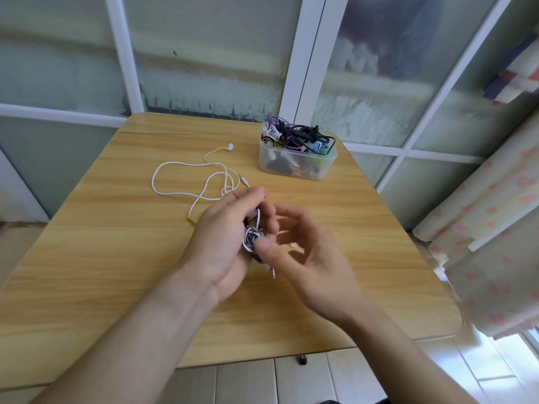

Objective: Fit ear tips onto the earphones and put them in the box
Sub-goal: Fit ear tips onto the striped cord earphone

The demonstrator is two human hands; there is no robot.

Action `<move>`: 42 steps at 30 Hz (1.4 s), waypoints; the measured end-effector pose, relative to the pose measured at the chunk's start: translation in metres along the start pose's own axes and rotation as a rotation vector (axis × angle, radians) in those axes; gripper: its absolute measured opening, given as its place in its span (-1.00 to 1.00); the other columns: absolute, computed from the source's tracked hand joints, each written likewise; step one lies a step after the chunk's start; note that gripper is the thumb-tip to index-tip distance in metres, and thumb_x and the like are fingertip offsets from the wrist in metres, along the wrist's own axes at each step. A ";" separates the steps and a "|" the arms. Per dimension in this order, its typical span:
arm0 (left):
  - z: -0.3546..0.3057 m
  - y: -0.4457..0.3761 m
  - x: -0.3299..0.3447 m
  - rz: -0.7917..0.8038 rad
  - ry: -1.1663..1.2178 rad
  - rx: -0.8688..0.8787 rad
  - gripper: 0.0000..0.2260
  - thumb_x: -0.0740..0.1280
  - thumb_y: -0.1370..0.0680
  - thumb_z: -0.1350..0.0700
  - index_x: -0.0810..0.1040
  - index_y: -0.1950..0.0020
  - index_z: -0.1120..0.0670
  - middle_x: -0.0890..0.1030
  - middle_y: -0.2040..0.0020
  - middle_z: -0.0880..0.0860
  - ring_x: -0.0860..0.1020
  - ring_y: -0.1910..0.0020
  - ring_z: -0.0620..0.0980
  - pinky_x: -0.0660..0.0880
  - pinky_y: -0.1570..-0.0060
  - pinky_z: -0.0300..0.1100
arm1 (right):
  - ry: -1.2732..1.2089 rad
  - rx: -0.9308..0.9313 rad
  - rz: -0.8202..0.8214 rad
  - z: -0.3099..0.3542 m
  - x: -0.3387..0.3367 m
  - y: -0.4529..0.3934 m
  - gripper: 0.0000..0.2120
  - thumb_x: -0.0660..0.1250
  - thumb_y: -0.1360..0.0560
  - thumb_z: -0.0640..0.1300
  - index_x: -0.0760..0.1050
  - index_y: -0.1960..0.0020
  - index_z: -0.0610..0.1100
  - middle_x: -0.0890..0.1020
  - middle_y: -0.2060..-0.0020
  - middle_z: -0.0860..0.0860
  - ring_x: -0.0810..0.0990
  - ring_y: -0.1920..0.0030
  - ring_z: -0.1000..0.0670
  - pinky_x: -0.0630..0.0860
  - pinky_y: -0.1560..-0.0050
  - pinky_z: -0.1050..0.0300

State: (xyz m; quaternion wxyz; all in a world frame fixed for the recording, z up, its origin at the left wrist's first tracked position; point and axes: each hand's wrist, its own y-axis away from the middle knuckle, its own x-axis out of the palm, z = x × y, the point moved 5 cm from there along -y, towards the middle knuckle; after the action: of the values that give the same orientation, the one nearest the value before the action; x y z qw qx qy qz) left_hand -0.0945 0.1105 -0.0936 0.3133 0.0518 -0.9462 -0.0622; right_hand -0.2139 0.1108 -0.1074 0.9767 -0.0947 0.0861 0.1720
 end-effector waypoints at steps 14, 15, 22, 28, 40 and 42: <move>-0.011 -0.013 -0.003 -0.033 -0.488 0.238 -0.82 0.26 -0.61 0.14 0.66 0.04 0.05 0.67 0.08 0.01 0.58 0.22 -0.04 0.53 0.28 -0.12 | -0.559 0.270 0.047 0.004 0.016 -0.023 -0.64 0.35 -0.54 -0.14 0.51 -0.31 -0.20 0.64 0.07 -0.08 0.61 0.17 0.00 0.49 0.26 0.17; -0.011 -0.015 -0.003 -0.020 -0.483 0.235 -0.81 0.24 -0.62 0.13 0.66 -0.02 0.02 0.66 0.06 -0.02 0.59 0.17 -0.04 0.54 0.24 -0.13 | -0.543 0.265 0.029 0.002 0.017 -0.026 -0.68 0.34 -0.55 -0.12 0.54 -0.27 -0.20 0.64 0.10 -0.06 0.61 0.19 0.03 0.48 0.26 0.18; -0.029 -0.039 -0.021 -0.169 -1.027 0.481 -0.65 0.25 -0.61 0.07 0.39 -0.38 0.09 0.43 -0.35 0.04 0.38 -0.35 -0.03 0.30 -0.33 -0.17 | -0.293 0.161 -0.232 0.025 -0.021 -0.081 -0.87 0.33 -0.57 -0.11 0.61 0.06 -0.15 0.65 0.23 -0.01 0.58 0.31 0.06 0.52 0.33 0.24; -0.034 -0.052 -0.042 -0.170 -1.596 0.454 -0.66 0.31 -0.51 0.08 0.47 -0.28 0.04 0.41 -0.27 0.08 0.22 -0.36 0.12 0.20 -0.37 -0.05 | 0.200 0.088 -0.379 0.056 -0.084 -0.172 -0.90 0.40 -0.54 -0.09 0.58 0.12 -0.09 0.64 0.22 -0.04 0.59 0.38 0.06 0.52 0.41 0.23; -0.032 -0.065 -0.065 -0.133 -1.788 0.162 -0.54 0.46 -0.45 -0.07 0.45 -0.29 0.00 0.39 -0.26 0.07 0.31 -0.30 0.11 0.31 -0.27 -0.08 | 1.409 0.218 -0.099 0.022 -0.073 -0.259 -0.52 -0.12 -0.64 0.03 0.39 -0.32 -0.19 0.45 -0.29 -0.28 0.34 -0.30 -0.31 0.30 -0.28 -0.16; -0.039 -0.065 -0.067 -0.169 -1.758 0.210 -0.73 0.44 -0.49 0.09 0.56 -0.16 0.07 0.48 -0.16 0.10 0.41 -0.24 0.11 0.36 -0.18 -0.14 | 1.505 0.245 -0.193 0.031 -0.078 -0.255 -0.47 -0.12 -0.63 0.11 0.37 -0.40 -0.15 0.37 -0.35 -0.28 0.23 -0.37 -0.32 0.21 -0.32 -0.21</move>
State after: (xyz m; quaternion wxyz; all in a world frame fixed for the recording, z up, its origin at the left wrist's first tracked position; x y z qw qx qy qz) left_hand -0.0140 0.0518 -0.1116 -0.5383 0.0835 -0.8385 -0.0152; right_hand -0.1920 -0.1428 -0.0220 0.6693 -0.0844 0.7373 -0.0354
